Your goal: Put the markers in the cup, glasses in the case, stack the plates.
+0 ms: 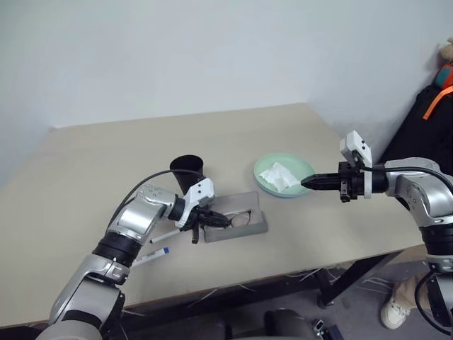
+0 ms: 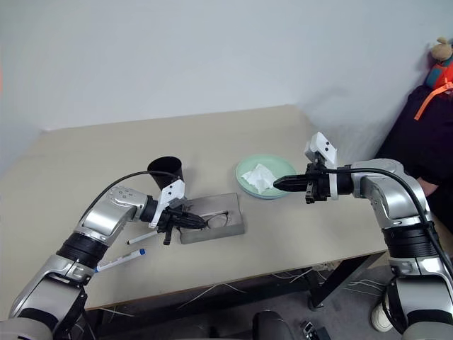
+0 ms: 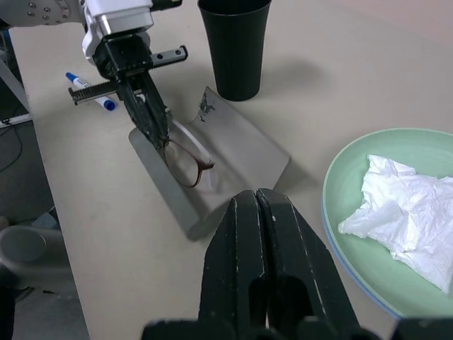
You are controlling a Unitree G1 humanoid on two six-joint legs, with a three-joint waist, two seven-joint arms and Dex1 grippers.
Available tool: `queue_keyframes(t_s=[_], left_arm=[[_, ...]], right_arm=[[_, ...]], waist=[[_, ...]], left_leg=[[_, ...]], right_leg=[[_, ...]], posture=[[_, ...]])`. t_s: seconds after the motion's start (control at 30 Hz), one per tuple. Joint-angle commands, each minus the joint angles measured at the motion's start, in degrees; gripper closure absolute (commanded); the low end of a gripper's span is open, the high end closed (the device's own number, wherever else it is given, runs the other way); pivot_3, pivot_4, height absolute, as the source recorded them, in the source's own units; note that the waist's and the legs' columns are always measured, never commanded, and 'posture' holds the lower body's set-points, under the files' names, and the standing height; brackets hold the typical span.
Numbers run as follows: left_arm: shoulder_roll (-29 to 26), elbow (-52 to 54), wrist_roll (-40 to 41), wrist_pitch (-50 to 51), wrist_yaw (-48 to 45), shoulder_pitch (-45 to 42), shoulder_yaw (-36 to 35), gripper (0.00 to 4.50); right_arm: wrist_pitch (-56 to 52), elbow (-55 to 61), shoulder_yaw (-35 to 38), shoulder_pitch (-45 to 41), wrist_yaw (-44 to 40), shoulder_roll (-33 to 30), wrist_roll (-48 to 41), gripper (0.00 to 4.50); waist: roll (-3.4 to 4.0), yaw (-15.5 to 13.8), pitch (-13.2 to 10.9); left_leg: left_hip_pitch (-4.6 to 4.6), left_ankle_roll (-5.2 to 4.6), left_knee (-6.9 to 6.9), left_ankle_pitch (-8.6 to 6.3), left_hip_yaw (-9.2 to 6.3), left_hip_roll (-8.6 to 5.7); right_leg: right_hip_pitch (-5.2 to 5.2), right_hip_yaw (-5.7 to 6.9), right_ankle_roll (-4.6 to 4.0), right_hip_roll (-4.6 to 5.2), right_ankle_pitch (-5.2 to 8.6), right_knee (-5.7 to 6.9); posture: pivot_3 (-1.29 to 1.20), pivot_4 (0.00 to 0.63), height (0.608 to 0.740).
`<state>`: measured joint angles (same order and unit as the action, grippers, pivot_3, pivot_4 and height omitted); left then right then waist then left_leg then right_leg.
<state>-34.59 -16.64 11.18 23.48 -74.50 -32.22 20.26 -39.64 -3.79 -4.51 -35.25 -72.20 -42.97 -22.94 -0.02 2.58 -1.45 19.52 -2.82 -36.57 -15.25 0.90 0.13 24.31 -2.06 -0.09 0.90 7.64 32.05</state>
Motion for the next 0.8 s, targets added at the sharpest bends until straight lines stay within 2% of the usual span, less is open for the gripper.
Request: queue_keyframes(t_s=[0.03, 0.47, 0.8], left_arm=[[0.16, 2.36, -0.27, 0.87, -0.37, 0.52, -0.09, 4.48], [1.34, 6.76, 3.13, 6.92, -1.82, 0.37, -1.74, 4.48], [1.75, 3.36, 2.63, 5.96, -1.27, -2.97, -3.26, 4.48]], right_arm=[[0.23, 1.87, 1.26, -0.56, 0.47, -0.22, -1.18, 4.50], [-0.04, 2.16, 0.72, -0.28, 1.33, 0.14, -1.25, 4.50], [-0.21, 2.26, 0.67, -0.22, 1.69, 0.29, -1.31, 4.50]], waist=[[0.00, 0.03, 0.00], [0.00, -0.03, 0.00], [0.00, -0.01, 0.00]], left_leg=[[-0.01, 0.00, 0.00, 0.00, 0.01, 0.00], [-0.01, -0.01, -0.01, 0.00, -0.03, -0.06], [-0.01, -0.02, -0.05, 0.01, -0.03, -0.06]], right_leg=[[0.00, -0.01, 0.00, -0.01, 0.00, 0.01], [0.00, -0.09, 0.01, -0.04, 0.00, 0.06], [-0.01, -0.11, 0.02, -0.06, 0.01, 0.07]], posture=[[0.00, 0.000, 0.735], [0.00, 0.000, 0.735], [0.00, 0.000, 0.735]])
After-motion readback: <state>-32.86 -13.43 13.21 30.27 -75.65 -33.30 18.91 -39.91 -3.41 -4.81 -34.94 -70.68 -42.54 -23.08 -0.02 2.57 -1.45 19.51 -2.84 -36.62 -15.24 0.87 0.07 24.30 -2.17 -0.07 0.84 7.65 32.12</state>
